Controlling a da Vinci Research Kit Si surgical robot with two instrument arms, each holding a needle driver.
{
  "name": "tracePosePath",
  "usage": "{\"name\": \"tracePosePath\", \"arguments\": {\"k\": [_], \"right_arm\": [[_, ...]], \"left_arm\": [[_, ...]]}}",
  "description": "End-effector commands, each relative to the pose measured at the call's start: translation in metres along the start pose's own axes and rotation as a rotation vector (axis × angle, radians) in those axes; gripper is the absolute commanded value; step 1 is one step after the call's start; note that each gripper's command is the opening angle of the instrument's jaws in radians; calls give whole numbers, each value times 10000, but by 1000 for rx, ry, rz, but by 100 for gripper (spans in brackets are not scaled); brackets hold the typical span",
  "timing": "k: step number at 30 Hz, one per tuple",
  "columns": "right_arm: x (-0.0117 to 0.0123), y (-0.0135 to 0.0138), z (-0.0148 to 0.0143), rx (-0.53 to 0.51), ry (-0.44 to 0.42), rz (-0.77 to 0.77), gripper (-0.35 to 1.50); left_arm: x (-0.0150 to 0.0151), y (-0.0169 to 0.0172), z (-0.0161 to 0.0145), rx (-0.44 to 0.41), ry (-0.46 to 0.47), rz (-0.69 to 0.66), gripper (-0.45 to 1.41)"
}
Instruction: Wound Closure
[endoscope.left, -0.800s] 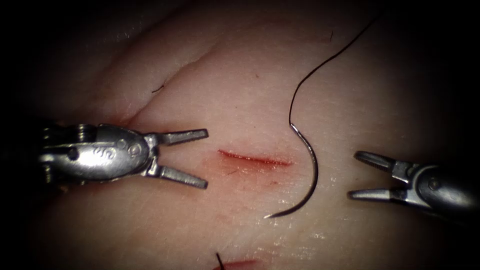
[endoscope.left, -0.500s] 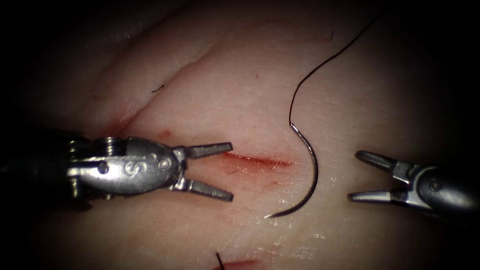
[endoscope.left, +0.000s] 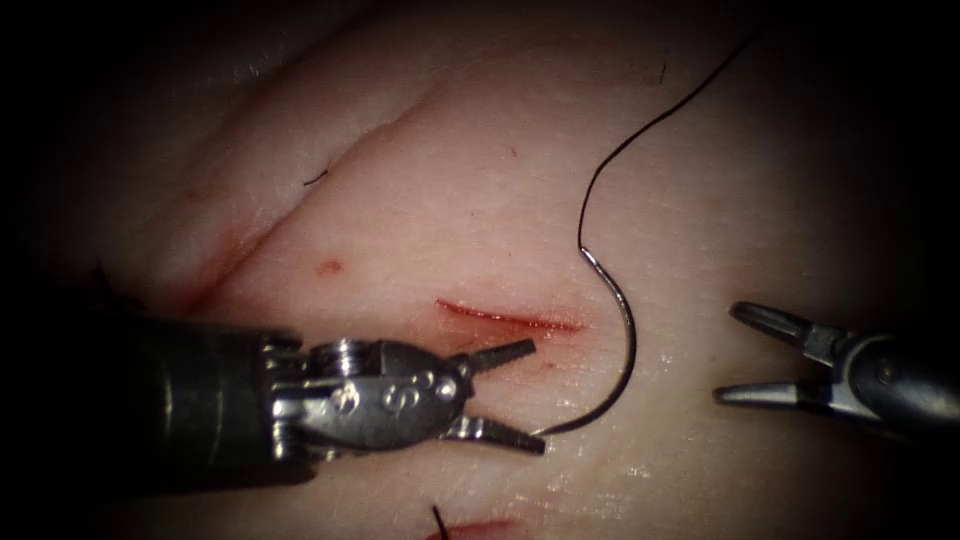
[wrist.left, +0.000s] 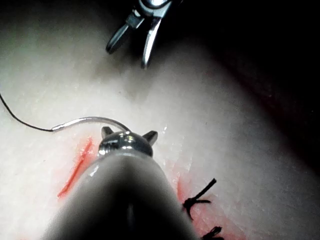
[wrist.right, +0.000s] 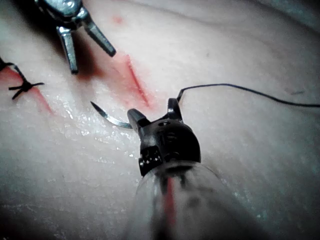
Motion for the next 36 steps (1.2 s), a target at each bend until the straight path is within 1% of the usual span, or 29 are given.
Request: {"name": "tracePosePath", "arguments": {"k": [1,3,6,12,18,22,26,29,31,32,34,35,36], "right_arm": [[2,2,9,-8,-7,1,77],[2,2,9,-11,-10,3,78],[2,2,9,-16,-14,6,80],[2,0,9,-13,-19,4,85],[2,0,10,-14,-19,4,85],[1,0,10,-14,-19,4,85],[2,0,11,-15,-19,4,85],[2,-1,11,-15,-20,4,85],[2,-1,11,-15,-20,4,82],[2,-1,11,-15,-20,10,71],[2,-1,11,-15,-20,27,58],[2,-1,11,-15,-20,27,58],[2,-1,11,-15,-21,51,47]], "left_arm": [[1,1,19,26,-25,-1,70],[1,1,23,35,-34,-7,70],[-4,-1,35,70,-65,-5,72],[-20,-2,53,86,-122,3,72],[-28,1,65,55,-146,10,68],[-30,6,74,36,-145,10,67],[-31,8,83,35,-145,11,62],[-35,6,89,39,-148,15,36],[-37,2,90,38,-147,12,-3],[-39,-3,89,34,-146,15,-45],[-40,-5,88,31,-145,18,-45],[-40,-5,88,31,-145,18,-45],[-41,-5,86,30,-145,19,-45]]}}
